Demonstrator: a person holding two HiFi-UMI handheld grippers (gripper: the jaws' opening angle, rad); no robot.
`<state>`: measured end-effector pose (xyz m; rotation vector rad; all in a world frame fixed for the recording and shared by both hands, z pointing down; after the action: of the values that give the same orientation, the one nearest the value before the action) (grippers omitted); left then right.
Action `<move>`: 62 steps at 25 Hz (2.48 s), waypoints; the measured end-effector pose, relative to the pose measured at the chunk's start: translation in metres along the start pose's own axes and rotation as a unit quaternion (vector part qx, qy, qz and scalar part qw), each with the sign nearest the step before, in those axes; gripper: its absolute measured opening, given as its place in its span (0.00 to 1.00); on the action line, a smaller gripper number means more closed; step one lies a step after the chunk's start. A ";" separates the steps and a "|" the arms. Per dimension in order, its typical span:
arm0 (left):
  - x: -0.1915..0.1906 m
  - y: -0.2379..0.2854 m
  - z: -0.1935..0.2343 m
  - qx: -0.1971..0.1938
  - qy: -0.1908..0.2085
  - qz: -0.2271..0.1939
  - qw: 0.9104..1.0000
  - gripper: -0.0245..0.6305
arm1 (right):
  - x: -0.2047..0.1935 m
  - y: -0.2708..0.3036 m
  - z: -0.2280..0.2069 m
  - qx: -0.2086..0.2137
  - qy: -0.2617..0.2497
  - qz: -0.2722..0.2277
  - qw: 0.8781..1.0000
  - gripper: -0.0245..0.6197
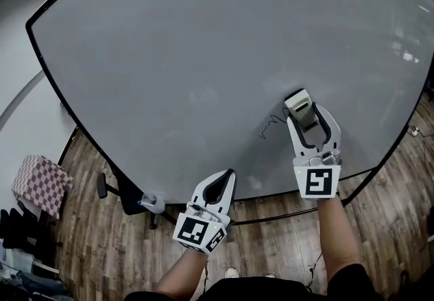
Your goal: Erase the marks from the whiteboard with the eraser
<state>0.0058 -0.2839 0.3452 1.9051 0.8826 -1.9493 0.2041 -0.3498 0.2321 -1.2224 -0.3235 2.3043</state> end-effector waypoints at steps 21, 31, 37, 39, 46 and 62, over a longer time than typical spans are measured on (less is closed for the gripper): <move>-0.016 -0.006 0.014 -0.001 -0.014 0.015 1.000 0.07 | -0.004 0.007 0.011 -0.002 -0.012 0.068 0.998 0.44; -0.020 -0.006 0.013 -0.010 -0.023 0.011 1.000 0.07 | -0.009 0.005 0.045 0.043 -0.035 0.097 0.994 0.44; -0.023 -0.014 0.022 0.002 -0.026 0.012 1.000 0.07 | -0.009 0.004 0.077 0.060 -0.043 0.102 0.992 0.44; -0.022 -0.018 0.026 0.010 -0.028 0.009 1.000 0.07 | -0.009 0.002 0.086 0.067 -0.048 0.106 0.991 0.44; -0.021 -0.023 0.038 0.023 -0.025 0.004 0.999 0.07 | -0.013 0.002 0.109 0.071 -0.042 0.120 0.989 0.44; -0.020 -0.035 0.052 0.041 -0.023 0.004 0.999 0.07 | -0.024 -0.005 0.163 0.120 -0.076 0.132 0.981 0.44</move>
<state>-0.0545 -0.2921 0.3700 1.8957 0.7934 -2.0472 0.0831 -0.3543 0.3438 -1.0219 0.0696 2.5791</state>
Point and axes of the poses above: the fingertips, and each gripper's own axes: y forward along the fingers, z to its left, x out of its top, the point moved 4 cm from there along -y, backward along the fingers, and after that the axes turned 2 degrees about z, right-handed, at the moved point
